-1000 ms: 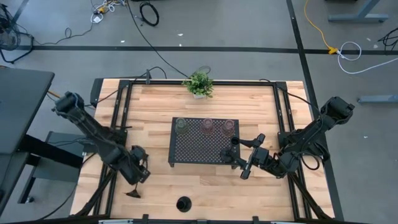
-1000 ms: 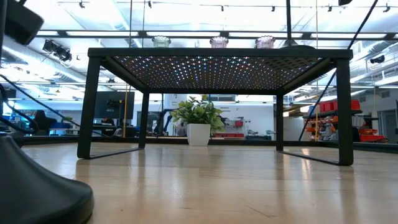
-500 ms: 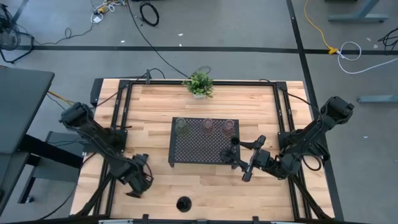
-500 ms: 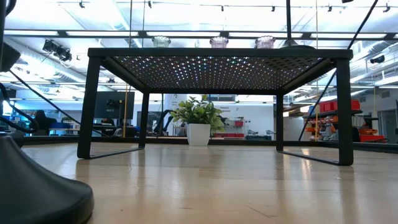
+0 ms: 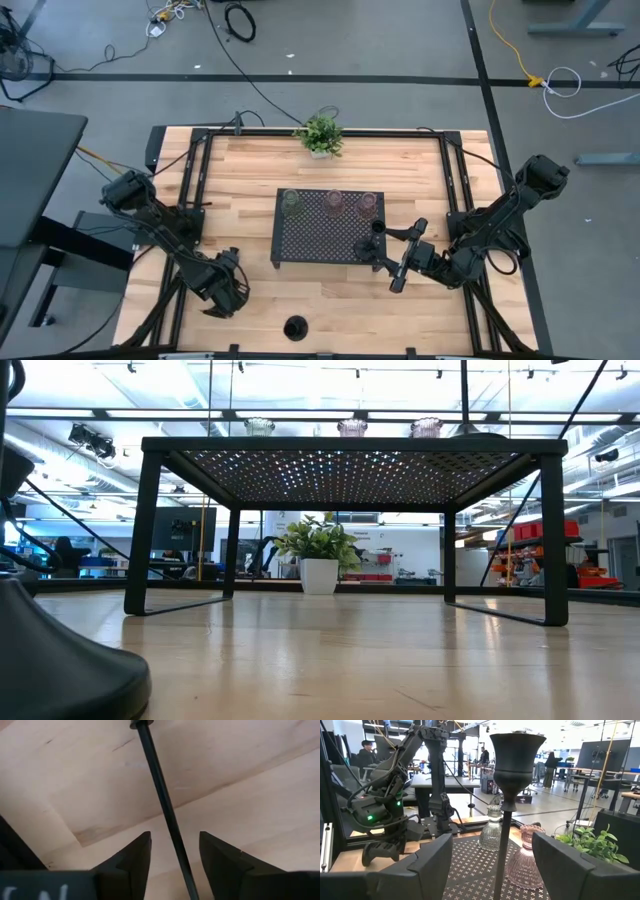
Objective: Pick & Place candle stick holders
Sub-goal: Put the left black candle holder on the shelf aligned with the other black candle holder
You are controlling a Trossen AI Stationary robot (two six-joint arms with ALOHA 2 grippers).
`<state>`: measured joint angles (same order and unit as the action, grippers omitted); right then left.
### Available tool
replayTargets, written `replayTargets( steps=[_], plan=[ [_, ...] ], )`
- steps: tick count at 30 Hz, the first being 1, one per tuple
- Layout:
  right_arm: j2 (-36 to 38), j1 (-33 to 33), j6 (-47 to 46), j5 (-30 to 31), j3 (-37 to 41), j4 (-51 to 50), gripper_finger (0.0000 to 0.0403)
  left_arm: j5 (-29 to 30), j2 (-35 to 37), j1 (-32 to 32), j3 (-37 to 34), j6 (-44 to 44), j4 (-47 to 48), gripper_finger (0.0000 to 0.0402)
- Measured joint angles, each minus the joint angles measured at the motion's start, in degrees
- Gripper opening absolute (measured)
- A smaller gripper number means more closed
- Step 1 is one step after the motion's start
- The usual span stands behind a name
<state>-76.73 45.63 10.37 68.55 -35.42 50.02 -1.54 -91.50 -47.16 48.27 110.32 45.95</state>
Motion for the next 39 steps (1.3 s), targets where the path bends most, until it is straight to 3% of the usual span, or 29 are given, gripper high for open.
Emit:
replayTargets(
  steps=[13, 30, 35, 39],
  plan=[
    [0.0, 0.0, 0.01, -0.46, 0.0, -0.11, 0.0272, 0.84, 0.02, 0.06, -0.01, -1.44, -0.03, 0.0016],
    [0.0, 0.0, 0.0, -0.46, 0.0, -0.46, 0.0272, 2.31, 0.04, 0.03, 0.69, -4.48, 1.81, 0.0013],
    [0.0, 0.0, 0.0, -0.44, 0.0, -0.46, 0.0272, 7.51, 0.04, -0.04, 6.5, -4.86, 11.86, 0.0013],
    [0.0, 0.0, -0.09, -0.44, 0.0, -0.46, 0.0272, 16.13, 0.07, -0.75, 13.86, -6.01, 22.2, 0.0013]
  ],
)
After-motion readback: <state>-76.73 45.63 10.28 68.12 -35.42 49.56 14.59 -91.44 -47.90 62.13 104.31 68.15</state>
